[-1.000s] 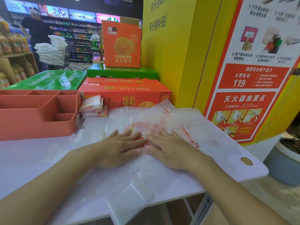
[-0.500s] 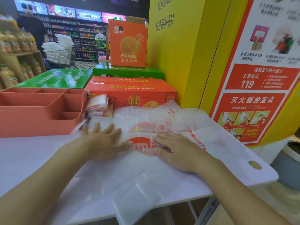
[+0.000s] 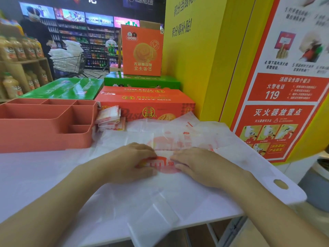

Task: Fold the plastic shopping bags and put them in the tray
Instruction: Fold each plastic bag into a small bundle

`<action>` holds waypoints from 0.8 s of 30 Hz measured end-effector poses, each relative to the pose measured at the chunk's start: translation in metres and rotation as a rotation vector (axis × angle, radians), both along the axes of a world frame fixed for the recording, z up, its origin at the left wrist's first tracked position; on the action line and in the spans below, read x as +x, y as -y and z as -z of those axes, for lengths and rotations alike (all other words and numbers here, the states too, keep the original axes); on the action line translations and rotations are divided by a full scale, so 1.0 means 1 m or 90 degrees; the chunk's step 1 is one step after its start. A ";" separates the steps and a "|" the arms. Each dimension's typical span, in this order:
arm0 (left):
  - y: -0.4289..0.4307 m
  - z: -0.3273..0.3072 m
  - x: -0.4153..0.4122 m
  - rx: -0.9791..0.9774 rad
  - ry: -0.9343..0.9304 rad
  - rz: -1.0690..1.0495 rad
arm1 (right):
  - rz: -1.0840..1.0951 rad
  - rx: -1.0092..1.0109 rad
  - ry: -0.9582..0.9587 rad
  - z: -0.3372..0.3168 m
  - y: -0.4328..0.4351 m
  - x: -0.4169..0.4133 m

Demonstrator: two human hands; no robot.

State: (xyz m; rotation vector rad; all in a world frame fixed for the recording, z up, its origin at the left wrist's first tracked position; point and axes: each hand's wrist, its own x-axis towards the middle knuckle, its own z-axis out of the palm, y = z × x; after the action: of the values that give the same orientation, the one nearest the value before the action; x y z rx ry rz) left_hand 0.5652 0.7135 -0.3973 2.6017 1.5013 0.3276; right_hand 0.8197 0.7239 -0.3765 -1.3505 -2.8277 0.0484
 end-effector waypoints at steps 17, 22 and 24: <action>0.004 -0.015 -0.007 0.099 -0.109 -0.067 | 0.091 0.060 0.007 -0.005 0.004 0.007; 0.009 -0.021 -0.004 0.172 -0.087 -0.055 | 0.077 0.079 -0.052 -0.012 0.001 0.016; 0.010 -0.024 -0.004 0.220 -0.077 -0.067 | 0.075 0.065 -0.090 -0.018 0.001 0.019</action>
State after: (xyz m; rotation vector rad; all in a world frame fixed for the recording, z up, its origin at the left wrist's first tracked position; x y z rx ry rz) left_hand 0.5608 0.7034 -0.3733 2.8524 1.7674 0.4892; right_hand 0.8388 0.7233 -0.3582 -1.4279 -2.5930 -0.0006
